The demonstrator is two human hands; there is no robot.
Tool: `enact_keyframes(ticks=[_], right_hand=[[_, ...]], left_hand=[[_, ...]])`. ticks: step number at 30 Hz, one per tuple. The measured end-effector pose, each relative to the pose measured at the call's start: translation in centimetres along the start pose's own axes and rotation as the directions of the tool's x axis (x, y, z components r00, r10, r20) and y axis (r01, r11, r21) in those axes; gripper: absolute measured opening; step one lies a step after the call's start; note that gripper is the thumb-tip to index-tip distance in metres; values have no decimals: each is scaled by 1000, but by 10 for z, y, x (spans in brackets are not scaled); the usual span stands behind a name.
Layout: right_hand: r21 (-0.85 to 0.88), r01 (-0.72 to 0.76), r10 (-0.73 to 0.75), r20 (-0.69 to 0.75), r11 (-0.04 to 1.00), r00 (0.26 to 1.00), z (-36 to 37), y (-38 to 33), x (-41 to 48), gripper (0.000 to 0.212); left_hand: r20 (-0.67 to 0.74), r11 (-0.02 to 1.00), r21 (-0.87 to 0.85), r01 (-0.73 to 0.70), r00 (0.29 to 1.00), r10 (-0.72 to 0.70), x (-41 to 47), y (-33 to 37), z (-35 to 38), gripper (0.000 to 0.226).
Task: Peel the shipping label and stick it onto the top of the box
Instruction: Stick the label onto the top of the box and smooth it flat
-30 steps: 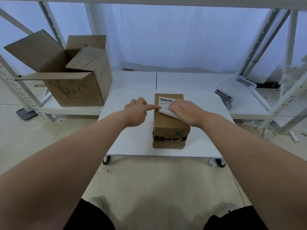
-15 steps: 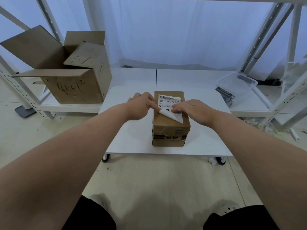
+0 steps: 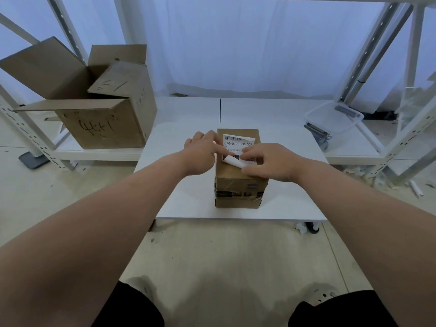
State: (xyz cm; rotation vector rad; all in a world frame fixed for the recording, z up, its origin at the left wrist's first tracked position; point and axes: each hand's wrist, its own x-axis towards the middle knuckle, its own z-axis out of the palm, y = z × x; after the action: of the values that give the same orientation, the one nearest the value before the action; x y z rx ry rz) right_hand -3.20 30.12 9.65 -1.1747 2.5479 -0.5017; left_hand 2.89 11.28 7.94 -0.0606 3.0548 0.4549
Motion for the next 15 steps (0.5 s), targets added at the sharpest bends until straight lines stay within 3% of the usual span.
enact_keyframes(ticks=[4, 9, 15], right_hand=[[-145, 74, -82, -49, 987, 995, 6, -2, 2, 36], [-192, 119, -139, -96, 974, 986, 8, 0, 4, 27], [-197, 128, -148, -94, 972, 985, 8, 0, 6, 27]], left_hand=[[-14, 995, -93, -33, 999, 32, -5, -2, -3, 36], [-55, 982, -120, -145, 989, 139, -6, -3, 0, 8], [-52, 980, -158, -122, 992, 116, -2, -4, 5, 32]])
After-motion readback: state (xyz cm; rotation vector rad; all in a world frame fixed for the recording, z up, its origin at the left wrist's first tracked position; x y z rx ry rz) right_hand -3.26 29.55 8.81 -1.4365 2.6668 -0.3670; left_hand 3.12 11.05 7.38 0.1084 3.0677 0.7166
